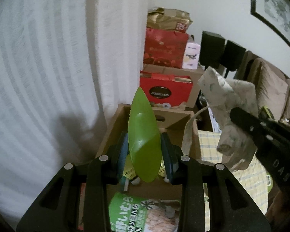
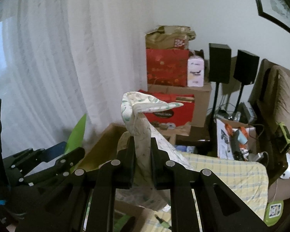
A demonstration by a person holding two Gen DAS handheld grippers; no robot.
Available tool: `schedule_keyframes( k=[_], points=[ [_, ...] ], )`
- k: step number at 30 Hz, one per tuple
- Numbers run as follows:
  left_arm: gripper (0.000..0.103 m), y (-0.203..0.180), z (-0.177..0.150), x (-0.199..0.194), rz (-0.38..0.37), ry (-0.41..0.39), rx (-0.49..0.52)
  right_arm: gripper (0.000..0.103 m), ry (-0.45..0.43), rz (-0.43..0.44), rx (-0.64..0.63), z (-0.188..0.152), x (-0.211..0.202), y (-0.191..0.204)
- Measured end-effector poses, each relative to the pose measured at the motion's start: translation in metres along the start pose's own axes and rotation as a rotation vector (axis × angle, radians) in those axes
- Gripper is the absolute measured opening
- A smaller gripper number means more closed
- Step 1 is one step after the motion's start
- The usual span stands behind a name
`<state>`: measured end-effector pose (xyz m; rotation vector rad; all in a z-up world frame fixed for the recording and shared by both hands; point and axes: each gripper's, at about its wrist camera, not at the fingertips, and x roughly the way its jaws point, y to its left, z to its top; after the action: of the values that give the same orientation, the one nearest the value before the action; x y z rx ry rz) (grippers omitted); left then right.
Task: Organize objects
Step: 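Lower the scoop into the box and open the left gripper while the right releases the cloth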
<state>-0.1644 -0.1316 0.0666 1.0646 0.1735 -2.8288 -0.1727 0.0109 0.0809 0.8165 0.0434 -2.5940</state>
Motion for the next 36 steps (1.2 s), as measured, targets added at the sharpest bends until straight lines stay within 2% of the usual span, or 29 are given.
schedule_keyframes(
  k=[9,17,20,22,23,24,30,32,34,36],
  points=[
    [0.031,0.014,-0.008,0.03,0.003,0.049,-0.013,0.013,0.069,0.064,0.03,-0.015,0.042,0.012],
    [0.031,0.018,-0.025,0.076,-0.046,0.149,-0.027,0.013,0.129,0.104,0.045,-0.033,0.077,0.016],
    [0.032,0.015,-0.032,0.088,-0.059,0.18,-0.025,0.019,0.146,0.107,0.058,-0.039,0.086,0.014],
    [0.032,0.014,-0.037,0.096,-0.062,0.2,-0.028,0.032,0.17,0.113,0.068,-0.041,0.092,0.012],
    [0.032,0.014,-0.038,0.098,-0.065,0.207,-0.033,0.037,0.175,0.11,0.071,-0.043,0.094,0.011],
    [0.032,0.014,-0.039,0.1,-0.069,0.212,-0.04,0.037,0.177,0.104,0.072,-0.044,0.095,0.01],
    [0.047,0.018,-0.039,0.097,-0.066,0.211,-0.056,0.041,0.166,0.088,0.093,-0.044,0.088,-0.003],
    [0.055,0.019,-0.038,0.095,-0.067,0.203,-0.066,0.041,0.163,0.081,0.098,-0.043,0.085,-0.007],
    [0.069,0.02,-0.037,0.092,-0.063,0.194,-0.07,0.042,0.163,0.075,0.105,-0.043,0.082,-0.011],
    [0.069,0.02,-0.036,0.09,-0.06,0.185,-0.073,0.042,0.158,0.073,0.109,-0.043,0.077,-0.014]
  ],
)
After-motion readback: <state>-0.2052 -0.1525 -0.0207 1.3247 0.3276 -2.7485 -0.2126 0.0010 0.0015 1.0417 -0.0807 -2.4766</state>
